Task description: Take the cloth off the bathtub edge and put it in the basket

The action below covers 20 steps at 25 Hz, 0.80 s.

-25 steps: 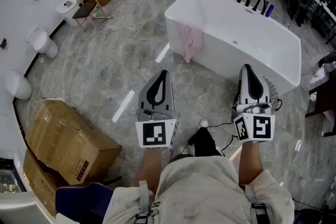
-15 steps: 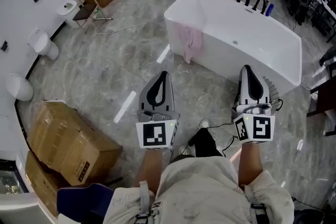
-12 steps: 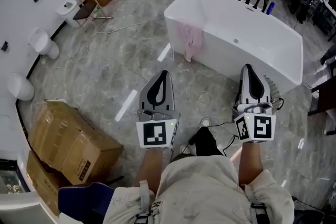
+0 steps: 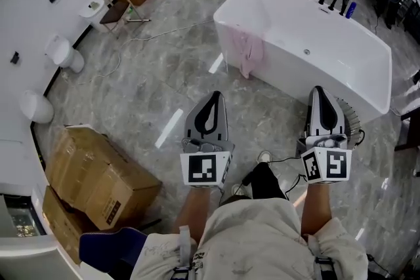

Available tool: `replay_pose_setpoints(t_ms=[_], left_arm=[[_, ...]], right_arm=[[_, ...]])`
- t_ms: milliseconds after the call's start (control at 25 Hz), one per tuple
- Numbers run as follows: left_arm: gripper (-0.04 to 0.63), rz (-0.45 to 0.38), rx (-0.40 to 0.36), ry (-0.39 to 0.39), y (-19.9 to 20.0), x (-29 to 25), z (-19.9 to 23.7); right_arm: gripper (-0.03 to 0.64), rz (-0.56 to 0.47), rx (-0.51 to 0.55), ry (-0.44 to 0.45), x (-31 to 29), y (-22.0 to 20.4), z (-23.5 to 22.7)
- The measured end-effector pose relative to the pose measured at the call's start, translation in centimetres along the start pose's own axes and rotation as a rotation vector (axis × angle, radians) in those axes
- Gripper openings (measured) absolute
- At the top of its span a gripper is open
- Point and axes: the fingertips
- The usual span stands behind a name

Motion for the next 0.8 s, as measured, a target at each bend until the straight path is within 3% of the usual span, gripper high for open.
replay_pose_setpoints(t_ms=[520, 800], left_arm=[[0.004, 0.058, -0.025, -0.003, -0.9, -11.6, -0.4], [0.004, 0.034, -0.048, 0.002, 1.4, -17.4, -2.0]], right_arm=[[-0.011, 0.01, -0.095, -0.009, -9.7, -2.3, -7.5], [-0.011, -0.023, -0.108, -0.008, -13.3, -1.1, -12.4]])
Point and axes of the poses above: the fingertips, and each gripper's own axes: x backward along the fingers, z to its left, y out of its top, and after that the axes turned 7 degrees about z, right-handed
